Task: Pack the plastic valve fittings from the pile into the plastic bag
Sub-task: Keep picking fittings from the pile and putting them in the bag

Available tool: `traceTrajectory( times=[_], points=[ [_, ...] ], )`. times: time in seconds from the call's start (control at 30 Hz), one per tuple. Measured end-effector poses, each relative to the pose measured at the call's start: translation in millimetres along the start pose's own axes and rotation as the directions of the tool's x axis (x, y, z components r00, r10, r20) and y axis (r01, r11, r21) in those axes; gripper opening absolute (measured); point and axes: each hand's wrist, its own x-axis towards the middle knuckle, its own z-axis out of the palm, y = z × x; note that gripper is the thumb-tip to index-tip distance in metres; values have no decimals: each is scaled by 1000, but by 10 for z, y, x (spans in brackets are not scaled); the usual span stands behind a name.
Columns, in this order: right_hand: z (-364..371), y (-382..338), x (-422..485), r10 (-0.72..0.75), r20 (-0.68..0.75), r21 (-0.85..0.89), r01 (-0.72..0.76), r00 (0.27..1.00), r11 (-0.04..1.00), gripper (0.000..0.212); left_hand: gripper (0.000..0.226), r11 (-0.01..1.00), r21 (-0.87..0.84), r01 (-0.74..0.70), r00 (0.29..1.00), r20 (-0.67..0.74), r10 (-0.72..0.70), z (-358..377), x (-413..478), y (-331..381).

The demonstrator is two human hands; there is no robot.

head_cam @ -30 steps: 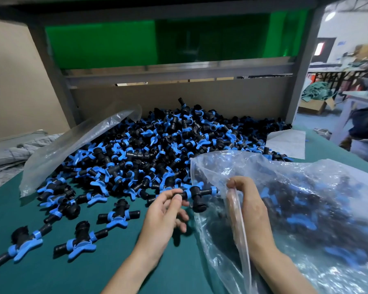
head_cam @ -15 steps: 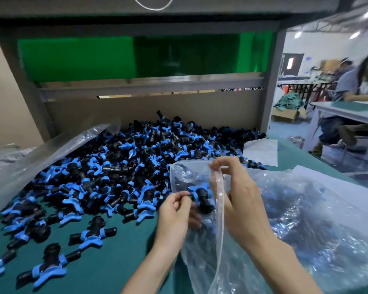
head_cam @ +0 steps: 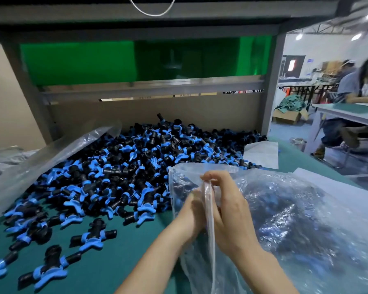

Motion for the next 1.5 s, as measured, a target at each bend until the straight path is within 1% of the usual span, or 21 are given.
traceTrajectory(
  times=[0.03, 0.07, 0.13, 0.17, 0.2, 0.23, 0.27, 0.37, 0.4, 0.5, 0.53, 0.6, 0.7, 0.77, 0.87, 0.93, 1.07, 1.17, 1.23, 1.37, 1.5],
  points=[
    [51, 40, -57, 36, 18, 11, -36, 999, 999, 30, 31, 1000, -15, -23, 998, -62, 22, -119, -31, -64],
    [103, 75, -111, 70, 44, 16, -71, 997, 997, 28, 24, 998, 34, -48, 989, -140, 52, -297, -82, -163],
    [188, 141, -206, 113, 107, -6, -113, 988, 994, 25, 23, 974, 202, -99, 949, -276, 153, -682, -222, -449],
    [216, 172, -234, 125, 138, -27, -122, 983, 992, 22, 25, 942, 321, -93, 918, -339, 206, -867, -304, -585],
    [233, 200, -248, 134, 165, -42, -129, 977, 991, 19, 25, 879, 474, -54, 896, -365, 252, -1037, -368, -689],
    [237, 227, -260, 151, 185, -46, -145, 971, 988, 18, 23, 788, 616, 6, 877, -381, 291, -1164, -423, -763],
    [230, 256, -269, 175, 199, -40, -170, 964, 985, 20, 21, 699, 711, 70, 856, -403, 325, -1274, -448, -809],
    [206, 342, -321, 270, 216, -38, -269, 938, 962, 35, 21, 500, 836, 228, 738, -483, 471, -1444, -469, -802],
    [205, 361, -337, 292, 217, -36, -292, 931, 956, 36, 23, 431, 862, 266, 726, -473, 499, -1479, -455, -821],
    [216, 401, -358, 324, 218, -22, -327, 921, 945, 39, 34, 231, 902, 365, 793, -432, 431, -1549, -396, -892],
    [217, 411, -357, 330, 223, -24, -333, 917, 943, 41, 36, 190, 908, 374, 809, -420, 412, -1569, -374, -913],
    [220, 431, -360, 332, 235, -30, -335, 913, 942, 47, 37, 162, 913, 374, 818, -407, 405, -1597, -330, -931],
    [230, 461, -371, 330, 229, -16, -335, 916, 942, 46, 33, 168, 914, 370, 821, -406, 401, -1605, -307, -941],
    [241, 475, -374, 331, 217, -11, -336, 919, 942, 45, 32, 216, 917, 335, 818, -396, 417, -1607, -313, -949],
    [253, 487, -377, 331, 213, 0, -338, 919, 941, 44, 36, 353, 908, 227, 799, -381, 465, -1585, -344, -930],
    [252, 482, -377, 324, 214, 5, -333, 922, 943, 44, 43, 449, 879, 163, 779, -393, 488, -1553, -368, -895],
    [242, 474, -382, 321, 215, 14, -332, 922, 943, 50, 43, 595, 799, 89, 771, -433, 467, -1502, -413, -847],
    [234, 473, -391, 315, 211, 12, -325, 925, 946, 53, 46, 786, 617, 30, 759, -526, 384, -1467, -409, -805],
    [232, 474, -393, 308, 212, 17, -318, 927, 948, 53, 47, 873, 487, -5, 747, -579, 327, -1428, -405, -771],
    [233, 480, -395, 309, 212, 30, -322, 927, 946, 54, 47, 934, 357, -16, 737, -627, 252, -1379, -413, -732],
    [237, 482, -396, 313, 222, 28, -327, 923, 945, 57, 53, 948, 318, 1, 711, -667, 223, -1383, -408, -734]
  ],
)
